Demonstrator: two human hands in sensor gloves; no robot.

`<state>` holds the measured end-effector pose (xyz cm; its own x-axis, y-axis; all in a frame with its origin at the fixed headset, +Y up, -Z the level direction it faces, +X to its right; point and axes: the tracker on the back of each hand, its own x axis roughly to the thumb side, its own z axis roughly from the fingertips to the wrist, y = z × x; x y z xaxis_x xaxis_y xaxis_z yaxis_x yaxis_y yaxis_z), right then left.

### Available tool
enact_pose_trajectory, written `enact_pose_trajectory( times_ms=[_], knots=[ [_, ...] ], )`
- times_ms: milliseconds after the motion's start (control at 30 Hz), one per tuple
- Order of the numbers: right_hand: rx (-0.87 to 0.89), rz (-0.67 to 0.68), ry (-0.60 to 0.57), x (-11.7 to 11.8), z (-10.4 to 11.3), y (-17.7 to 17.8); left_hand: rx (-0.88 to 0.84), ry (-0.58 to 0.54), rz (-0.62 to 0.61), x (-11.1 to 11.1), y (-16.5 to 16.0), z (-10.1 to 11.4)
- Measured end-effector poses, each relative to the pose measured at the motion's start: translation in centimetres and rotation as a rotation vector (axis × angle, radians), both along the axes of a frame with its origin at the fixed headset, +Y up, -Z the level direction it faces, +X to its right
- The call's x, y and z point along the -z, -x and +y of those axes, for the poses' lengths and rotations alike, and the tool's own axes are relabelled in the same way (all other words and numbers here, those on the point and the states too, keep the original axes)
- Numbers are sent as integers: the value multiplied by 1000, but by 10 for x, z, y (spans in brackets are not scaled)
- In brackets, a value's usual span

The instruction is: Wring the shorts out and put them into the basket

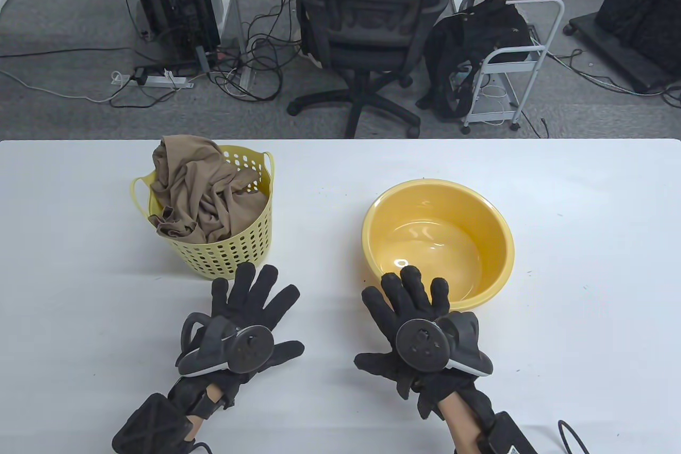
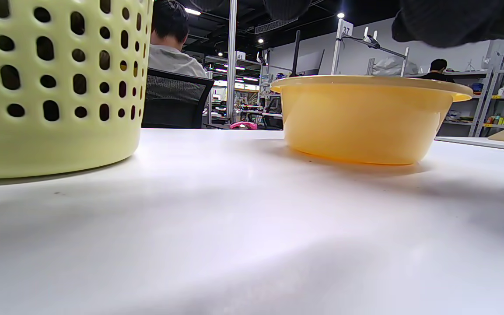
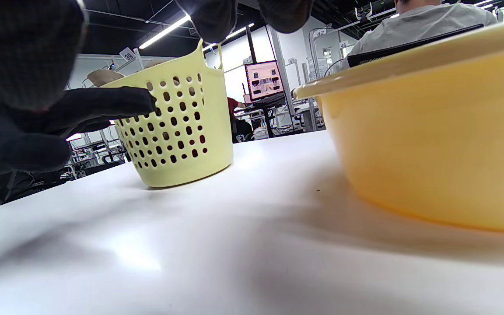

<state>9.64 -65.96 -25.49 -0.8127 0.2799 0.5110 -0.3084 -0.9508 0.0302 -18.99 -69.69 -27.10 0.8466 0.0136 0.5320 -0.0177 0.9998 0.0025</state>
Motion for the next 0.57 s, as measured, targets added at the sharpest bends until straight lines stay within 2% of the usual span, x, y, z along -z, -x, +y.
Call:
enact_pose_trajectory(
  times_ms=[567],
  knots=[
    [-5,11,-10,-1,-1,1,-18,-1,-4,0,2,1]
  ],
)
